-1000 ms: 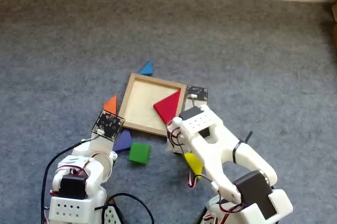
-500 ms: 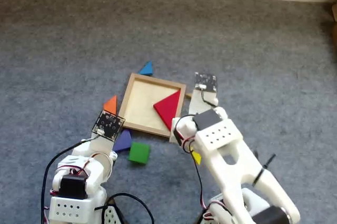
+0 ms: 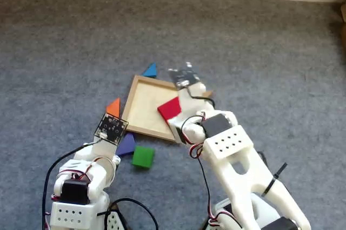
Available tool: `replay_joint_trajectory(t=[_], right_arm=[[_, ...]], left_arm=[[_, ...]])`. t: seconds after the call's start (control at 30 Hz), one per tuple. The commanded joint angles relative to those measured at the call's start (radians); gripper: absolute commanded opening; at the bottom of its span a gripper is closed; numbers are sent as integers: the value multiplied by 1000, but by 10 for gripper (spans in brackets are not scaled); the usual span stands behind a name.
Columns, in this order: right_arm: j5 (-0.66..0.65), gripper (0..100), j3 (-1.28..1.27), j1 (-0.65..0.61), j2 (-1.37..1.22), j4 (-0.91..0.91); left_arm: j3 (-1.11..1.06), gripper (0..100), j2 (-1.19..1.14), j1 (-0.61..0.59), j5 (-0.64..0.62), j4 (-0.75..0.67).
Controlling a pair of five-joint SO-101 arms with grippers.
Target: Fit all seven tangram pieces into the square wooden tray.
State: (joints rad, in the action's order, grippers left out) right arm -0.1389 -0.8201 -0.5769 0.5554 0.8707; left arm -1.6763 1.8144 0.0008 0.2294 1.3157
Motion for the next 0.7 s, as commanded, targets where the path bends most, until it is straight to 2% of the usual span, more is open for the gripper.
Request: replay_joint_trajectory(t=[0.0, 0.13, 0.3, 0.4, 0.47, 0.57, 0.67], right_arm=[[-170, 161, 68, 16, 39, -142], [-269, 104, 68, 16, 39, -225], [-270, 89, 68, 31, 24, -225], [-126, 133, 74, 82, -39, -214], [-40, 194, 82, 124, -108, -139], [23, 288, 193, 142, -228, 2], [63, 308, 318, 142, -363, 125]], left_arm=[[-19, 7, 5, -4, -6, 5], [-19, 7, 5, -4, -6, 5], [-19, 7, 5, -4, -6, 5], [-19, 7, 5, -4, -6, 5], [-19, 7, 5, -4, -6, 5], [-19, 7, 5, -4, -6, 5], [-19, 7, 5, -4, -6, 5]])
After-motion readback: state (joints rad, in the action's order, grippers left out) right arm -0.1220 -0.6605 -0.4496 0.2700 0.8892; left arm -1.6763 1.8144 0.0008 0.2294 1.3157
